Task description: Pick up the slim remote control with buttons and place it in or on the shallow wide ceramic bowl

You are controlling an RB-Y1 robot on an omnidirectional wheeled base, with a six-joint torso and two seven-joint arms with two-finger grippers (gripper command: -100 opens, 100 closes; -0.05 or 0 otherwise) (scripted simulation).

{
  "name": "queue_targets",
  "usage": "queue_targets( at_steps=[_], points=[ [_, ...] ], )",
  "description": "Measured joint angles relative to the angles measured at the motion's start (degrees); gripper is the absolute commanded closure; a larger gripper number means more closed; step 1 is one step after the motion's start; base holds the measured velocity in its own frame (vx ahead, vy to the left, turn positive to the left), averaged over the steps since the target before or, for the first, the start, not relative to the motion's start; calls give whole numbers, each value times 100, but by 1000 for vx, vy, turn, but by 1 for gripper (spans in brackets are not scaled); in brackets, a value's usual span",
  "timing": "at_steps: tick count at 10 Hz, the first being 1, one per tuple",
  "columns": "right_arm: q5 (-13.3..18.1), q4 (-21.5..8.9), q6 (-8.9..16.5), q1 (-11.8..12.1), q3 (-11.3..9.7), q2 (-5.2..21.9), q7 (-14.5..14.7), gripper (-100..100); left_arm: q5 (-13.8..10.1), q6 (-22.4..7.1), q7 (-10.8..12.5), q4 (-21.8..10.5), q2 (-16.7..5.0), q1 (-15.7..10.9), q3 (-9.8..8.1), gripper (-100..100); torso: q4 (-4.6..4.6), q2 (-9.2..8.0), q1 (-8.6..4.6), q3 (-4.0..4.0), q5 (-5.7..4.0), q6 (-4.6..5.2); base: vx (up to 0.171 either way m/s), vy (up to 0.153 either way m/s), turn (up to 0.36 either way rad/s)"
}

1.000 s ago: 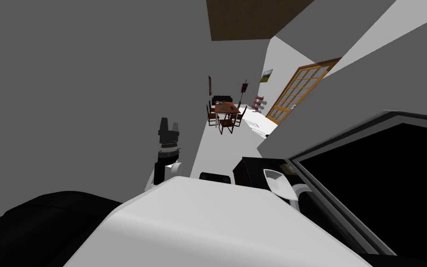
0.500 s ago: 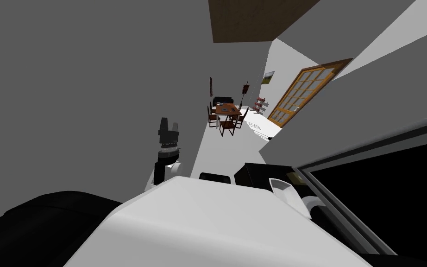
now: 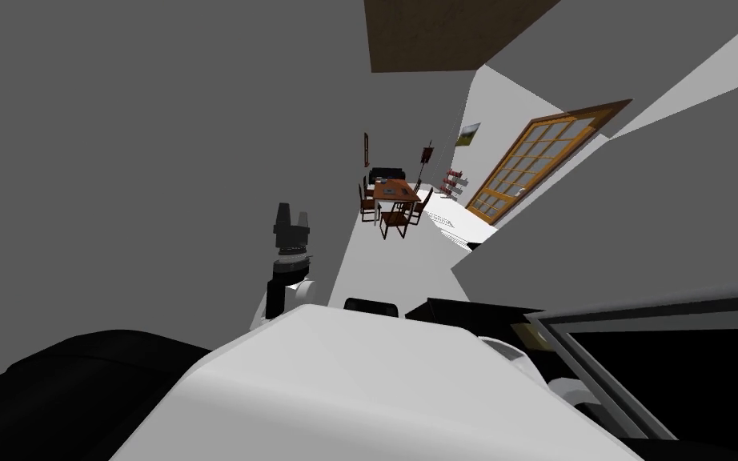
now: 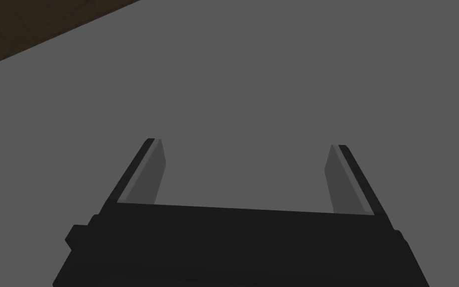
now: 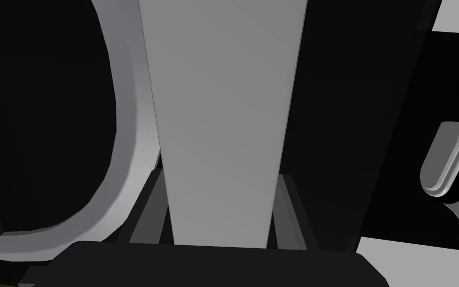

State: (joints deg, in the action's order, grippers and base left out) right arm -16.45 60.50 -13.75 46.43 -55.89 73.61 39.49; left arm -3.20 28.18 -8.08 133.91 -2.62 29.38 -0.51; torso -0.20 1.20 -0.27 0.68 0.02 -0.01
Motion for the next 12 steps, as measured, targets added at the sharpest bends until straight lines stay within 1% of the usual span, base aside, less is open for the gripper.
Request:
queue_targets(
  at_steps=[1, 2, 3, 4, 6, 9, 11, 12],
  points=[
    [-92, 62, -93, -33, -42, 88, -48, 100, 0, 0, 0, 0, 0, 0, 0, 0, -1, 1, 2, 1, -2, 4, 190, -41, 23],
    [-182, 190, -129, -2, 4, 149, -37, 100, 0, 0, 0, 0, 0, 0, 0, 0, 1, -8, 1, -4, -2, 9, 181, -51, 10],
    [-261, 332, -136, -9, 15, 222, -39, 100, 0, 0, 0, 0, 0, 0, 0, 0, 2, -14, -1, -7, -2, 10, 207, -67, 22],
    [-355, 405, -197, -42, 6, 266, -55, 100, 0, 0, 0, 0, 0, 0, 0, 0, 3, -8, -8, -5, -2, 9, 189, -76, 28],
    [-495, 527, -333, -140, -25, 371, -137, 100, 0, 0, 0, 0, 0, -1, 0, 0, 4, -33, -18, -17, -1, 13, 112, -96, 19],
    [-659, 794, -369, -225, -19, 527, -227, 100, 0, 0, 0, 0, 0, -1, 0, 0, 6, -51, -12, -27, 2, 16, 109, -97, 12],
    [-768, 959, -373, -277, -17, 558, -317, 100, 0, 0, 0, 0, -1, -1, -1, 0, 6, -49, -24, -25, 1, 20, 83, -93, 11],
    [-778, 967, -377, -285, -11, 557, -336, -100, 0, 0, 0, 0, 0, -2, 0, 0, 7, -71, 0, -36, 6, 23, 11, -12, 6]
  ],
)
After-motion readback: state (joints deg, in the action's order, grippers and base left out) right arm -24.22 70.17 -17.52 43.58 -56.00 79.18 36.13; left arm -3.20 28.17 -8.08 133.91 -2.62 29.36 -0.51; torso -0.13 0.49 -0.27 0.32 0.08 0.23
